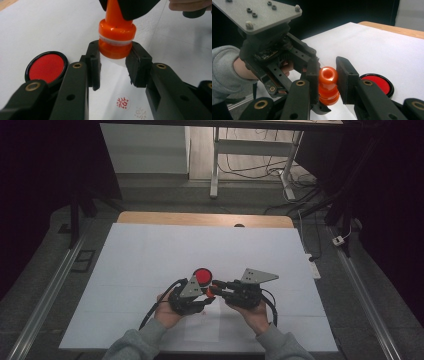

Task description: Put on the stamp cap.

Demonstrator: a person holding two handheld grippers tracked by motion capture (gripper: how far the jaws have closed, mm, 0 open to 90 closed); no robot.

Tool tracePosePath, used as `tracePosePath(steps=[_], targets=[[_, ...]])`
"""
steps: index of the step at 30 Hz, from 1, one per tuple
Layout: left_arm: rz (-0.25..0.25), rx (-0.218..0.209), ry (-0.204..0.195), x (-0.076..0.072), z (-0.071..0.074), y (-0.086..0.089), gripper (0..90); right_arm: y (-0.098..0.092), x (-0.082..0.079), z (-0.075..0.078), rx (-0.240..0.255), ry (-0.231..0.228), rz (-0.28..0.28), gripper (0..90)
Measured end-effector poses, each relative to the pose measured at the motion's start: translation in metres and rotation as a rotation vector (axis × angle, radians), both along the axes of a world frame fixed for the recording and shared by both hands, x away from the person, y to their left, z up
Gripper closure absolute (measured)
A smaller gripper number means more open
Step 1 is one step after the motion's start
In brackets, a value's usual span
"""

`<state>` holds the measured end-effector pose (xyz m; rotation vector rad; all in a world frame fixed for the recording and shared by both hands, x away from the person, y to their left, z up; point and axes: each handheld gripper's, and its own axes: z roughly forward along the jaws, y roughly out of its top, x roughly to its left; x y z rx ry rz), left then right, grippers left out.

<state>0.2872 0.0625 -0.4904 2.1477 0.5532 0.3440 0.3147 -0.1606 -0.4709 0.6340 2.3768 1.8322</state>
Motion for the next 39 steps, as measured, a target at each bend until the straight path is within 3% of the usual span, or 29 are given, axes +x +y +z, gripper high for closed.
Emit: tracePosePath(steps=[24,39], targets=[[0.003,-0.002,-0.001,-0.0005,0.0013,0.0004,64.7,0.0011,0.0008,-0.0034,-0.012,0.004,0.0,72.2],[0.017,0.019,-0.047,-0.0042,0.0014,-0.0014,65.2,0.0005,0.0003,-0.0044,-0.001,0.012,-0.005,72.5]])
